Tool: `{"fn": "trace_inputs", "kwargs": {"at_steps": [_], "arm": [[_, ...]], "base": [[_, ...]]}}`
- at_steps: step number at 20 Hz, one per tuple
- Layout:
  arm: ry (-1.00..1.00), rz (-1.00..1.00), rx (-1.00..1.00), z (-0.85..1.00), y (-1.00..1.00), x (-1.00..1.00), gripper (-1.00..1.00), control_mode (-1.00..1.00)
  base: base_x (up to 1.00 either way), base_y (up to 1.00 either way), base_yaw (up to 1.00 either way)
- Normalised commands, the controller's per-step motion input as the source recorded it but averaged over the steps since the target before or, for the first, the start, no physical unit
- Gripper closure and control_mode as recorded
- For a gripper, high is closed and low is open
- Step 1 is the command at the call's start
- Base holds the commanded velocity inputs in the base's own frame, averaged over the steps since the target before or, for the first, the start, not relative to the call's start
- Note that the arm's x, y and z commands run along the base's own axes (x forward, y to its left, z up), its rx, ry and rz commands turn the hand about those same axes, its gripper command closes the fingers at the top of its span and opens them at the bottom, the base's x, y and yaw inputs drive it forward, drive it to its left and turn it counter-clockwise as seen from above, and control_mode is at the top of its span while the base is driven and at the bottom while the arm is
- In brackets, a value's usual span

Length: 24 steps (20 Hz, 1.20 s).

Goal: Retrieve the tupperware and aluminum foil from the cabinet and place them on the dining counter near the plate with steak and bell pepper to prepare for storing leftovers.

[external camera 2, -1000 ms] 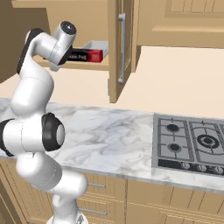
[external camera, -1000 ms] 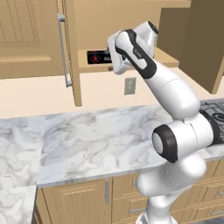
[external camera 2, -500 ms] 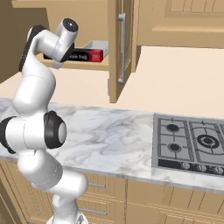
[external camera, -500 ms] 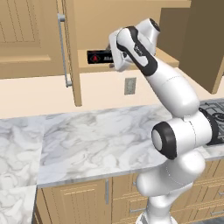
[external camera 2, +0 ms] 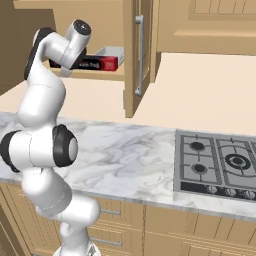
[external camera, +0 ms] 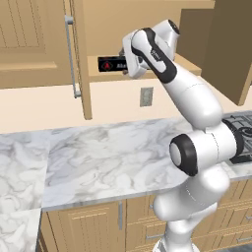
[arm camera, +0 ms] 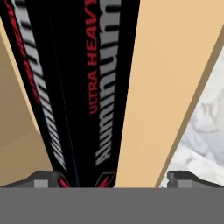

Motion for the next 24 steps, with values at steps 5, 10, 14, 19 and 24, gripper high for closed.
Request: {"fn": "trace_inputs", "kwargs": {"at_steps": [5,10,14,19,24], "arm": [[0.00,0.00,0.02,0.04,0.00,0.25,-1.00,-1.00],[0.03,0.00,0.01,0.00,0.00,0.25,-1.00,-1.00],[0.09,0.00,0.00,0.00,0.00,0.11,-1.00,-1.00],[0.08,0.00,0.00,0.00,0.00,0.13,-1.00,-1.00],[0.01,0.00,0.00,0.00,0.00,0.20,-1.00,-1.00]], "base": [[0.00,0.00,0.00],[0.00,0.00,0.00],[0.00,0.00,0.00],[0.00,0.00,0.00],[0.00,0.00,0.00]]}}
